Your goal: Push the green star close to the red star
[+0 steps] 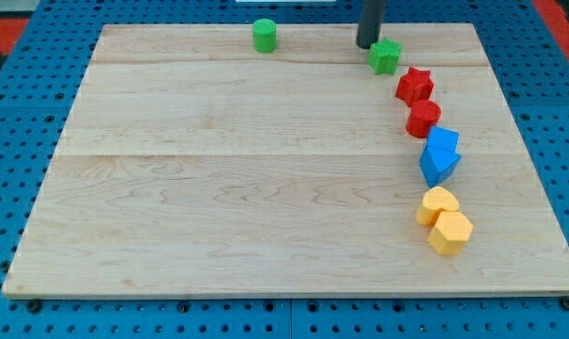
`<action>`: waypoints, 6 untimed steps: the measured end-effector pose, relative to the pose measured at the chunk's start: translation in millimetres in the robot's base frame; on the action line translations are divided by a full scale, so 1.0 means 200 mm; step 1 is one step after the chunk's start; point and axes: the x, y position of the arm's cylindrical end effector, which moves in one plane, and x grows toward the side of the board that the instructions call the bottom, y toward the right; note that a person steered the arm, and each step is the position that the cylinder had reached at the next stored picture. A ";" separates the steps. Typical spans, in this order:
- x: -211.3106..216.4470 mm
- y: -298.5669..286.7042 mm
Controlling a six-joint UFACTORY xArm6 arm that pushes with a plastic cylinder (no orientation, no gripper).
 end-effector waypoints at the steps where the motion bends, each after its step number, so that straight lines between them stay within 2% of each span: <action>1: 0.01 -0.15; 2: 0.05 -0.12; 5: 0.06 0.19; 6: 0.06 0.08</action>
